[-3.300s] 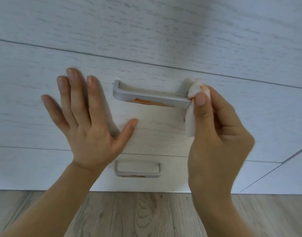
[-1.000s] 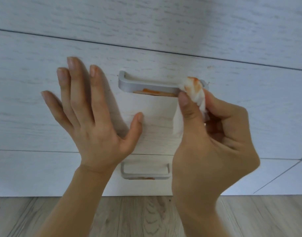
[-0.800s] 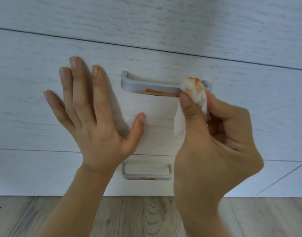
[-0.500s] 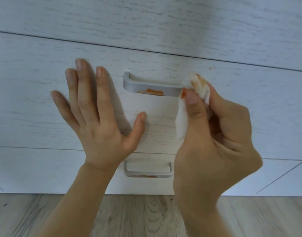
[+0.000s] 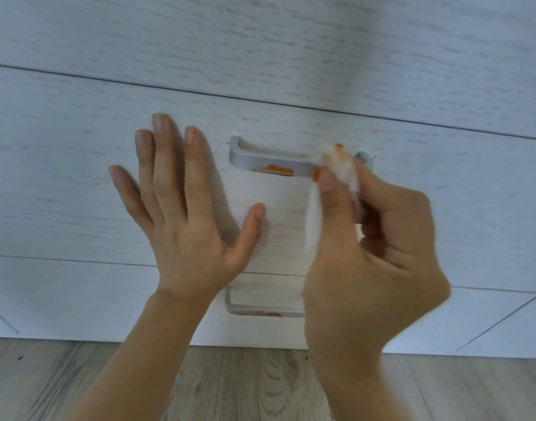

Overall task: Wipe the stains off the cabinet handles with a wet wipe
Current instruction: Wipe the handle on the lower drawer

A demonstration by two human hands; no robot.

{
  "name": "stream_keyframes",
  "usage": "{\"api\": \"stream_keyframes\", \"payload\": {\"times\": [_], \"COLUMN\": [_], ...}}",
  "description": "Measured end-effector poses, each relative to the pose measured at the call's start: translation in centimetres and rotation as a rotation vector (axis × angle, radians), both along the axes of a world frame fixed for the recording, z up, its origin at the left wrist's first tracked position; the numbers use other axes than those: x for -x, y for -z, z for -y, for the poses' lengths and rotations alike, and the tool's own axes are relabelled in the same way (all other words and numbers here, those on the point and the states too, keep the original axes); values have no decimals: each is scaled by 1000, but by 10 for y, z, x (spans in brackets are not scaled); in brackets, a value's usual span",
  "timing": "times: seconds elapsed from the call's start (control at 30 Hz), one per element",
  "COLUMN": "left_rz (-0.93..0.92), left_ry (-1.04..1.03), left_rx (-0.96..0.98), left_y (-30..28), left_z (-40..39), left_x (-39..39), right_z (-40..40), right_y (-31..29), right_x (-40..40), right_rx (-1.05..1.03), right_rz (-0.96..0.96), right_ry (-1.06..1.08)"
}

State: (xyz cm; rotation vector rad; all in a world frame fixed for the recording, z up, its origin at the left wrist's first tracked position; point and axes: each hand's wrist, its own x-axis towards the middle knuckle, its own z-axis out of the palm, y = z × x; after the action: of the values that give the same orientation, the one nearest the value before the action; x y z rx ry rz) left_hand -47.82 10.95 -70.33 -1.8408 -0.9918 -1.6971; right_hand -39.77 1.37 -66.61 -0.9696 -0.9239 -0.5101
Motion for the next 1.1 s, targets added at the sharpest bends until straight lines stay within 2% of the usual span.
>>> {"api": "stream_keyframes", "payload": {"times": [0.1, 0.27, 0.4, 0.5, 0.8, 1.1], "left_rz": [-15, -10, -11, -6, -5, 0], "left_ry": [4, 8, 10, 4, 16, 5], "left_rx": [4, 17, 18, 12, 17, 1], "left_y": [1, 1, 2, 3, 4, 5], "left_z": [0, 0, -1, -2, -1, -5], "left_x": [2, 2, 2, 2, 2, 2], "right_z": [3, -6, -8, -7, -8, -11], "right_y": [-2, 3, 2, 1, -2, -1], "right_x": [-1, 5, 8, 9, 21, 26], "right_rx": [-12, 30, -15, 31, -5, 11], "right_rz": [-22, 5, -10, 41, -100, -75], "right_ry": [-48, 8, -11, -10, -118, -118]}}
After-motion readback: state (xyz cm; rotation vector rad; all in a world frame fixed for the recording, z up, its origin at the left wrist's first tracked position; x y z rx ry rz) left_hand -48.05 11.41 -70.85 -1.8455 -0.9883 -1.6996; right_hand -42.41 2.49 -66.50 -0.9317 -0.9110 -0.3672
